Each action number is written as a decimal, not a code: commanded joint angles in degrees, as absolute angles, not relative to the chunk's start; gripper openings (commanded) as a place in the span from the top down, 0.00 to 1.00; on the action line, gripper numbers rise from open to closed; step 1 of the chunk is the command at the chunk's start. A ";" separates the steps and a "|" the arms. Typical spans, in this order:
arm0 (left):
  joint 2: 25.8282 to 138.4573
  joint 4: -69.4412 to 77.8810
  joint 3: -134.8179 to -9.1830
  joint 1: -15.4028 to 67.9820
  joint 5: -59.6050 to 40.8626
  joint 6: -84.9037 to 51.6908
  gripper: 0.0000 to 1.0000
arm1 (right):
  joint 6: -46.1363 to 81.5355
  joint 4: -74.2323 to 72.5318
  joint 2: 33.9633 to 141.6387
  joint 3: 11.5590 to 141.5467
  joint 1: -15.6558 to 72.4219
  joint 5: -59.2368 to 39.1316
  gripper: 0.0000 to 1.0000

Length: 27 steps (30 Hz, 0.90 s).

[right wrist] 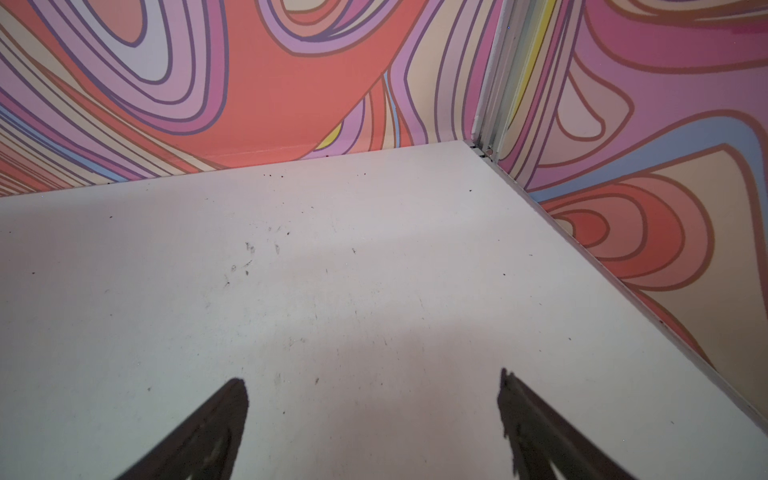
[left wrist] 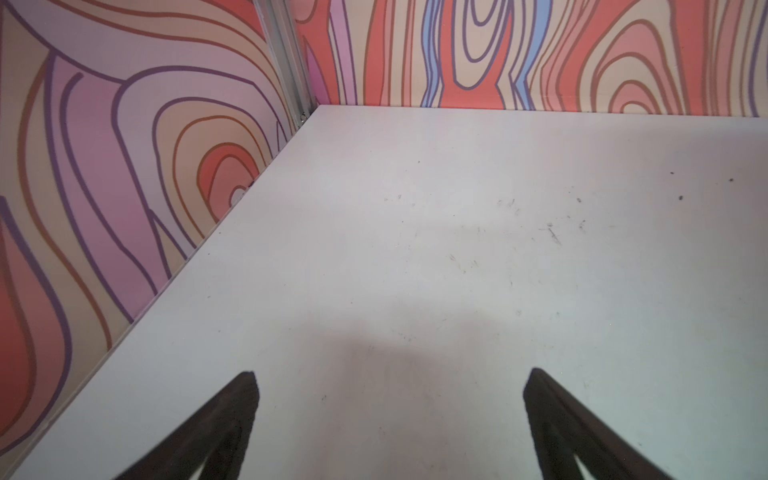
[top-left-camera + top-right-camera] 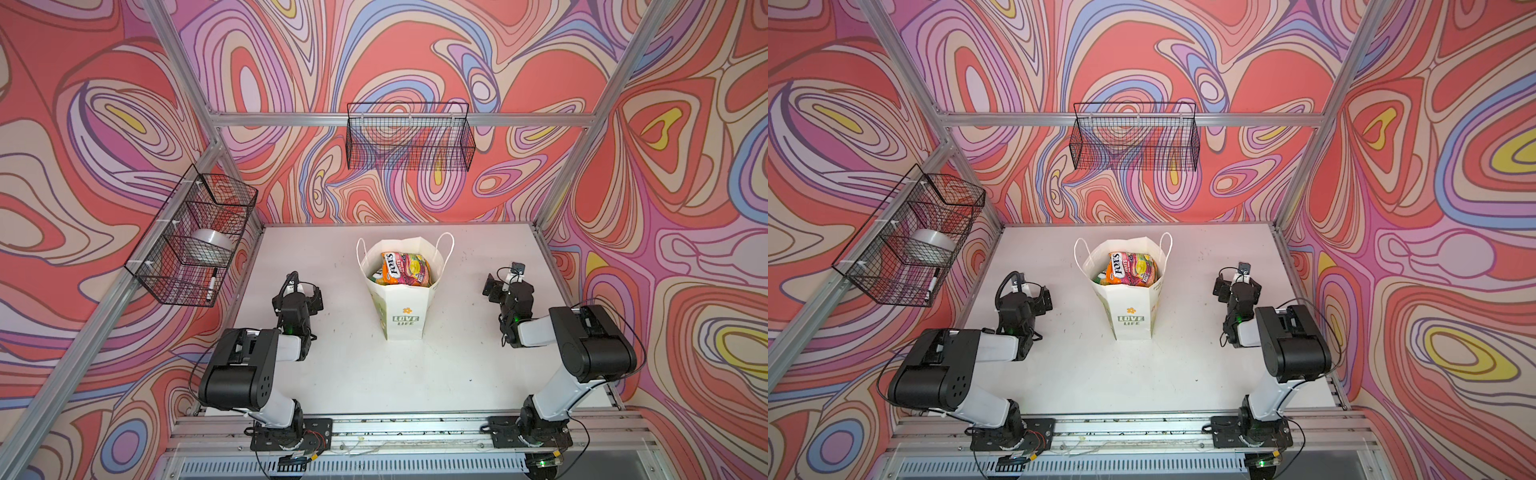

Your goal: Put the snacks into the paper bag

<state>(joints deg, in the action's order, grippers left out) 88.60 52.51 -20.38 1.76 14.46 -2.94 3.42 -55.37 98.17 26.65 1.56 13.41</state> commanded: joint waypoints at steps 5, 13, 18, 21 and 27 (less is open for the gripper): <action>87.68 51.63 -20.62 1.68 12.04 -3.73 0.00 | 3.05 -56.71 98.61 26.09 1.43 12.74 0.02; 88.20 52.51 -20.65 1.76 10.64 -2.72 0.00 | 2.97 -56.69 98.61 26.07 1.47 12.74 0.02; 88.42 52.90 -20.66 1.76 10.72 -2.64 0.00 | 2.99 -56.74 98.64 26.03 1.45 12.68 0.01; 88.48 52.73 -20.74 1.76 10.72 -2.71 0.00 | 2.99 -56.69 98.61 26.07 1.45 12.74 0.01; 88.55 52.23 -21.00 1.67 8.83 -1.94 0.00 | 2.95 -56.69 98.61 26.02 1.42 12.70 0.01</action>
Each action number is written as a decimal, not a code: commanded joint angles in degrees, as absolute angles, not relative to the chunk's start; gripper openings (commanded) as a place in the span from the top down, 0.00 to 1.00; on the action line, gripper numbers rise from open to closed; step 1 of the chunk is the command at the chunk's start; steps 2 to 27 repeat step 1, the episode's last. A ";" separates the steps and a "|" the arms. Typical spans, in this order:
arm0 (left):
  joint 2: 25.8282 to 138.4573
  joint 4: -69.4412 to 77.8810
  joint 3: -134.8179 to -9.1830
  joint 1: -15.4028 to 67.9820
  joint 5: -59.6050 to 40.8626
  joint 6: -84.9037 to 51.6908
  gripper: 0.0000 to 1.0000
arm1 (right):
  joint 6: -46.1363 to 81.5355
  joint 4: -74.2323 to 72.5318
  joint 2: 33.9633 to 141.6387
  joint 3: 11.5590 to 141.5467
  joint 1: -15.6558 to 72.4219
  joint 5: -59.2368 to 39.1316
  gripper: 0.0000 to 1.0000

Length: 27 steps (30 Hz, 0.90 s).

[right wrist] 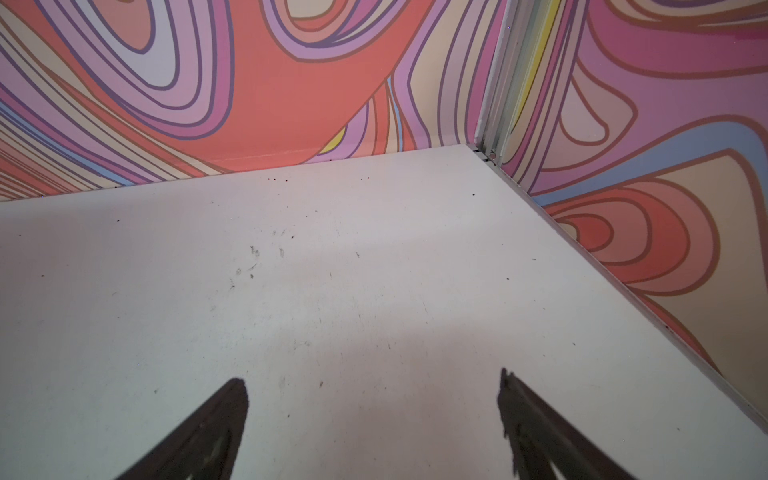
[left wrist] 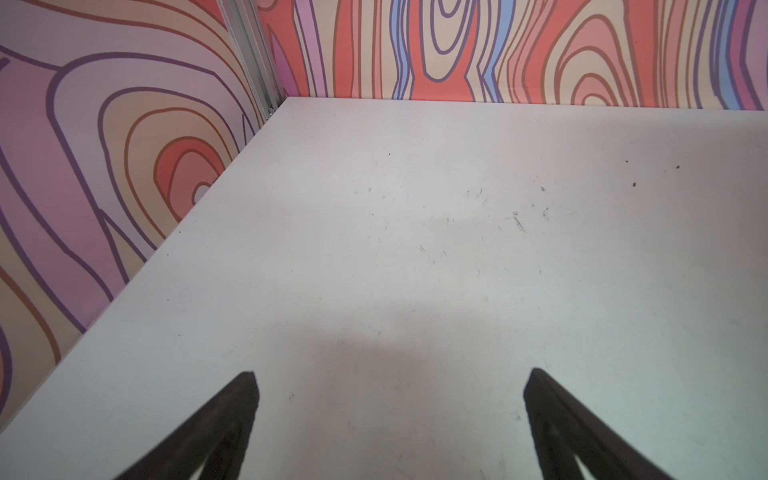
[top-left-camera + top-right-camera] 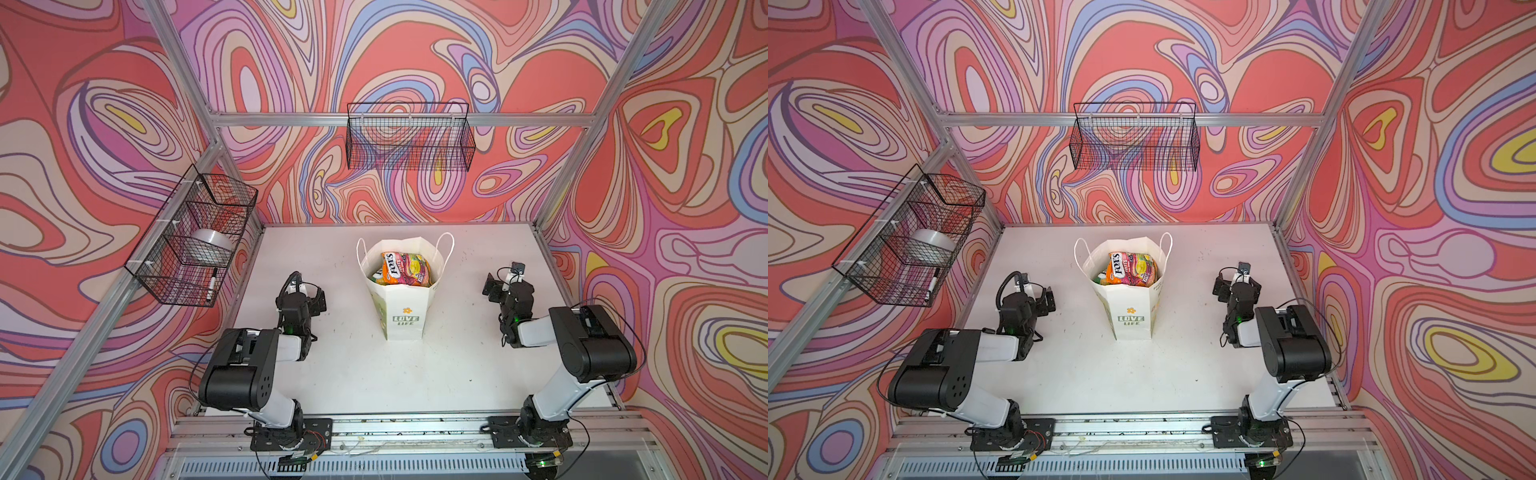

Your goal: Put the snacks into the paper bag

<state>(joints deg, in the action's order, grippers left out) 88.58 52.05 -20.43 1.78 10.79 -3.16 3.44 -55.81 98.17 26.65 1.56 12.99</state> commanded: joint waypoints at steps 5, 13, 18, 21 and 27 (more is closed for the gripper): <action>88.48 51.33 -21.38 1.69 7.40 -1.32 0.00 | 2.98 -56.71 98.61 26.02 1.45 12.74 0.02; 88.48 51.33 -21.38 1.69 7.40 -1.32 0.00 | 2.98 -56.71 98.61 26.02 1.45 12.74 0.02; 88.48 51.33 -21.38 1.69 7.40 -1.32 0.00 | 2.98 -56.71 98.61 26.02 1.45 12.74 0.02; 88.48 51.33 -21.38 1.69 7.40 -1.32 0.00 | 2.98 -56.71 98.61 26.02 1.45 12.74 0.02; 88.48 51.33 -21.38 1.69 7.40 -1.32 0.00 | 2.98 -56.71 98.61 26.02 1.45 12.74 0.02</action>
